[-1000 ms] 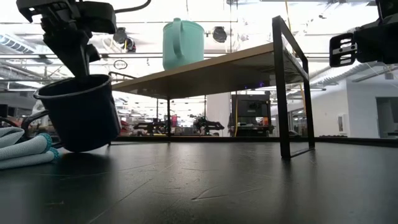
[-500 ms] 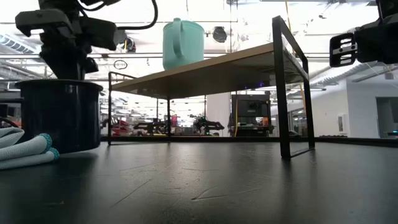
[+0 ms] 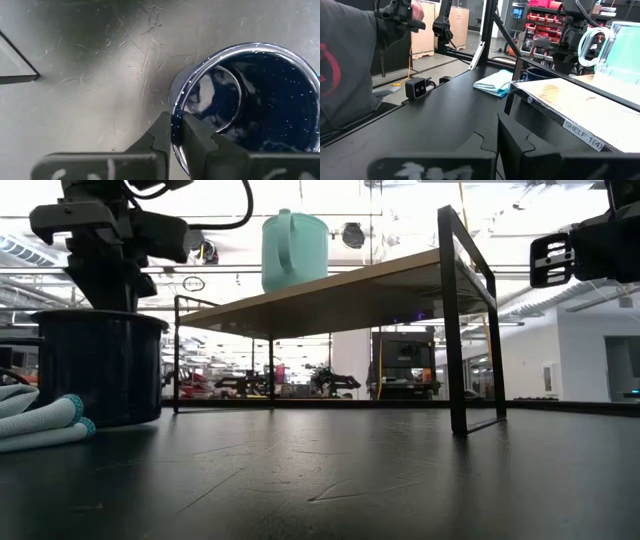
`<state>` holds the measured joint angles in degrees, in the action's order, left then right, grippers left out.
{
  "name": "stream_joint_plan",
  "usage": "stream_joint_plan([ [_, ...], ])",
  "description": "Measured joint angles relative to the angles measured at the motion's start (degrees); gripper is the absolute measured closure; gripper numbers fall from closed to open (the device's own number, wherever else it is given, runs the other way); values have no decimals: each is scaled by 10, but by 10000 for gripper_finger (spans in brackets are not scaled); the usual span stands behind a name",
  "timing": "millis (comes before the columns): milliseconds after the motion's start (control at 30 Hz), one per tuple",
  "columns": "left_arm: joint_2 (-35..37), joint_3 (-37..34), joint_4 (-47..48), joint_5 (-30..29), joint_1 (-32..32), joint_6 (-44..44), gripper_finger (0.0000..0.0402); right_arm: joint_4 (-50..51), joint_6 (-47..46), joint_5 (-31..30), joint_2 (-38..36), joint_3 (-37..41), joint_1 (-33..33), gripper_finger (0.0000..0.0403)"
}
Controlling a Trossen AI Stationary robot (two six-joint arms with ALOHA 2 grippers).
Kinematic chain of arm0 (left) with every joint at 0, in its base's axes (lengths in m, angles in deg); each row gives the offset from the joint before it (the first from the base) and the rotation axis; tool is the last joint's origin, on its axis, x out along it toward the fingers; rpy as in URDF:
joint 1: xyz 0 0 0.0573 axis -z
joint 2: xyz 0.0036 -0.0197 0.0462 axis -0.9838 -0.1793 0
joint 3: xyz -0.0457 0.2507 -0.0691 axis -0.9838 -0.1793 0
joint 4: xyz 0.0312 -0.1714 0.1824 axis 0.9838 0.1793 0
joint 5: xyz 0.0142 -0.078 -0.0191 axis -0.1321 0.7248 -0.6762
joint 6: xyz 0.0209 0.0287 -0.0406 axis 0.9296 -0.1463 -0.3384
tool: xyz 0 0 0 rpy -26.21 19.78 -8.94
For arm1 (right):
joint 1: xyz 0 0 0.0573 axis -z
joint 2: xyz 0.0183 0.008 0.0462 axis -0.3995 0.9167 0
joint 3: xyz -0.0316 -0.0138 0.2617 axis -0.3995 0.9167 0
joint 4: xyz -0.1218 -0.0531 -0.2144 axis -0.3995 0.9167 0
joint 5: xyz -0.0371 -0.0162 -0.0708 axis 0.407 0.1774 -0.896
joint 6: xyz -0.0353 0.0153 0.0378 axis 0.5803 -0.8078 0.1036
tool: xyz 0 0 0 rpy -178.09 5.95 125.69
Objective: Stack small to large cups/mugs on shelf
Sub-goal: Put the dark blue mug on the shelf
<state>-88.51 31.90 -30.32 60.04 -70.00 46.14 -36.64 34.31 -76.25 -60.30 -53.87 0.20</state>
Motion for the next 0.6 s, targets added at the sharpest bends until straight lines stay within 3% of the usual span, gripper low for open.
stream_joint_plan([
  [267, 0, 0, -3, -4, 0, -9, 325, 0, -3, 0, 0, 0, 0, 403],
  [600, -6, 0, -12, -3, 0, -9, 319, 0, -3, 0, 0, 0, 0, 403],
])
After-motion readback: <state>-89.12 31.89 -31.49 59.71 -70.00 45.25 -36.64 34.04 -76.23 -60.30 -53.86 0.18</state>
